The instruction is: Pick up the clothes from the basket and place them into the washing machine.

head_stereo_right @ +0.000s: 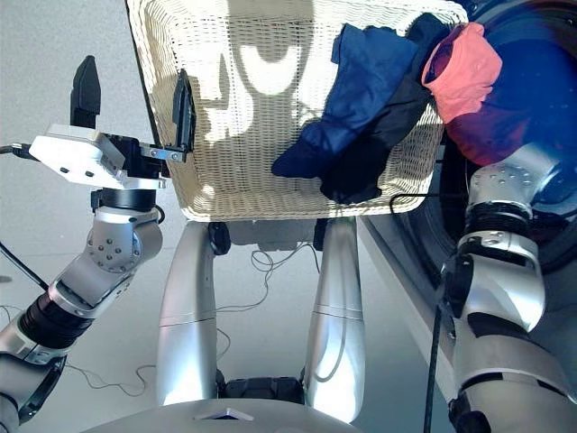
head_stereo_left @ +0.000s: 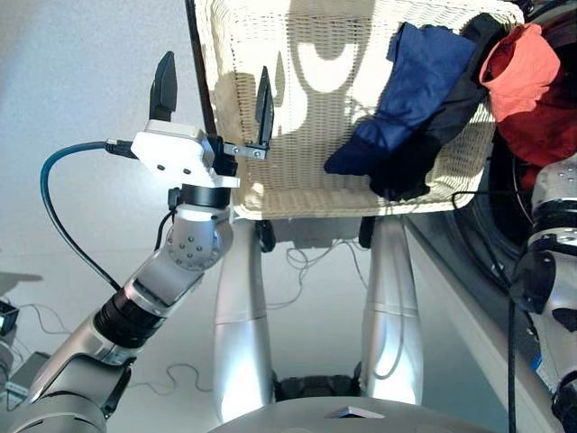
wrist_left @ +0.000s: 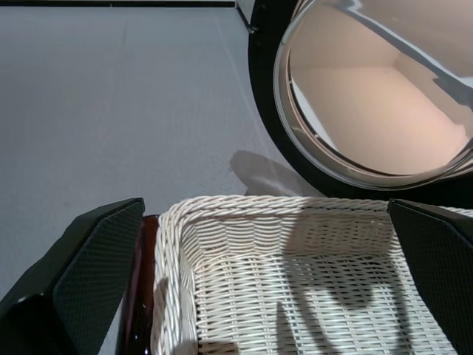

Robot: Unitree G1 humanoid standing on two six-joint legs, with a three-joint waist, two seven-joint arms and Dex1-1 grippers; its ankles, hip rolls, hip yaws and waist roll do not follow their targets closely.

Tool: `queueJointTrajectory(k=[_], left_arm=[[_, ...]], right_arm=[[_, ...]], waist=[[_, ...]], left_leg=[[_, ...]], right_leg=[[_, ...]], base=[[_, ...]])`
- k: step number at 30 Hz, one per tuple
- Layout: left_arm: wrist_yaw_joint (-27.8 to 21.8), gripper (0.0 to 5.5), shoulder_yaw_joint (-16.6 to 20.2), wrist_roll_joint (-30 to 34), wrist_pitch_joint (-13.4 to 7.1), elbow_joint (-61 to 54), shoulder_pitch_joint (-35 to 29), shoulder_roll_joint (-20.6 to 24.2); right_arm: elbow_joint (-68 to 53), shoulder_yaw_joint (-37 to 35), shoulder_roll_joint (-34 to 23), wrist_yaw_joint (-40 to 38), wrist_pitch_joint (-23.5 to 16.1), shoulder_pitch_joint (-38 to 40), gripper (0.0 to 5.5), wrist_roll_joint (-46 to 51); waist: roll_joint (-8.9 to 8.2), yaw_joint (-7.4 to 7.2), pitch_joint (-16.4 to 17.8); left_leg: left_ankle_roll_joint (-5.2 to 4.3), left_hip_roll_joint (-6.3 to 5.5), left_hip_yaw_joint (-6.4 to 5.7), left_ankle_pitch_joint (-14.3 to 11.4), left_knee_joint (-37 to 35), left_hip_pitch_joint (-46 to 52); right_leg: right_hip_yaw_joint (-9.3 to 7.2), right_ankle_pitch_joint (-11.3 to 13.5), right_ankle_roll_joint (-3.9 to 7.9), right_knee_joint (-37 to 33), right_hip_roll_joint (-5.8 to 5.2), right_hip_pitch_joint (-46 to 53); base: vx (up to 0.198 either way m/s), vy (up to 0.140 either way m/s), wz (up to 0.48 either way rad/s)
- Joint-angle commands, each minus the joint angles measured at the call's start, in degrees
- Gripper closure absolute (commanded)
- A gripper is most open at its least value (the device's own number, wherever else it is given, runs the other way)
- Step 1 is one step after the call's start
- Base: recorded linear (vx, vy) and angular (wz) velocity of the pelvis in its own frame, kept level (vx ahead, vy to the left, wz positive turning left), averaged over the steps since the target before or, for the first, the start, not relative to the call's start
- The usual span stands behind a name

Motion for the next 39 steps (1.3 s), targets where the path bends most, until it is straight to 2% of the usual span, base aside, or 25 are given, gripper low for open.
queueJointTrajectory(k=[1, 2, 5, 13, 19, 20, 23, 28, 39], left_arm=[[-0.54, 0.0, 0.55, -0.15, -3.06, -6.07, 1.65, -1.13], [-1.15, 0.0, 0.41, -0.45, -3.6, -5.96, 1.33, -0.97], [-2.06, 0.0, 1.25, -1.54, -4.46, -5.92, 1.5, -2.02], [-2.78, 0.0, 3.07, -0.24, -4.08, -6.12, 3.08, -3.71], [-2.74, 0.0, 3.73, 1.08, -4.38, -6.25, 4.53, -3.71], [-2.8, 0.0, 3.52, 1.35, -4.42, -6.32, 5.32, -3.77], [-3.04, 0.0, 4.16, 2.64, -4.91, -6.8, 5.98, -3.26], [-2.73, 0.0, 4.55, 5.12, -5.55, -7.33, 6.2, -2.27], [-2.26, 0.0, 4.8, 7.42, -5.89, -8.07, 7.63, -0.76]], right_arm=[[0.4, 1.91, -4.59, 2.99, 2.42, 1.27, 0.0, -4.94], [2.71, 2.86, -5.41, 4.83, 4.34, 0.71, 0.0, -4.97], [2.17, 5.98, -5.23, 9.23, 3.98, -0.03, 0.0, -5.72], [-18.96, 14.8, 5.64, 11.01, 4.29, 8.17, 0.0, -20.53], [-31.27, 20.45, 10.89, 12.64, 7.75, 17.4, 0.0, -31.71], [-32.69, 21.62, 11.27, 13.07, 8.43, 19.48, 0.0, -33.76], [-37.19, 25.0, 11.04, 14.85, 10.78, 23.66, 0.0, -41.09], [-44.16, 30.39, 10.93, 17.8, 12.15, 27.46, 0.0, -48.66], [-49.82, 40.15, 9.98, 27.79, 14.28, 30.59, 0.0, -47.91]], waist=[[1.88, -0.21, -0.91], [1.93, 0.17, -0.91], [2.26, 0.54, -0.91], [1.28, -0.53, -0.91], [0.67, -1.29, -0.91], [0.68, -1.21, -0.91], [0.64, -1.27, -0.91], [0.72, -1.35, -0.91], [0.44, -1.12, -0.91]], left_leg=[[-3.87, 1.28, -0.17, -2.74, -2.69, 2.97], [-3.86, 1.23, -0.17, -2.73, -2.71, 3.09], [-3.78, 1.36, -0.17, -2.58, -2.81, 2.99], [-3.28, 1.44, 0.84, -2.33, -3.42, 3.39], [-3.05, 1.53, 1.15, -2.28, -3.71, 3.72], [-3.43, 1.53, 0.64, -4.14, -3.15, 5.43], [-3.3, 1.59, 0.91, -4.07, -2.97, 5.45], [-3.06, 1.49, 0.75, -4.04, -2.76, 5.51], [-3.03, 1.54, 0.33, -4.45, -1.26, 5.85]], right_leg=[[0.54, -2.37, -2.24, 0.29, 2.09, -0.75], [0.48, -2.34, -2.24, 0.26, 2.06, -0.59], [0.31, -2.16, -2.27, 0.09, 2.09, -0.6], [0.65, -1.42, -2.52, -0.79, 2.62, -0.74], [0.71, -1.23, -2.59, -1.2, 2.81, -0.65], [0.76, -3.06, -2.34, -0.38, 2.93, 0.92], [0.7, -3.0, -2.37, -0.32, 2.93, 0.98], [0.7, -2.9, -2.3, -0.11, 3.05, 1.01], [0.2, -3.61, -2.39, 1.56, 3.06, 1.52]], base=[[0.0, 0.0, 0.0], [0.0, 0.0, 0.0], [0.0, 0.0, 0.0], [0.0, 0.0, 0.0], [0.015, -0.001, -0.016], [0.085, -0.008, -0.079], [0.029, -0.001, -0.011], [0.0, 0.0, 0.0], [0.0, 0.0, 0.0]])
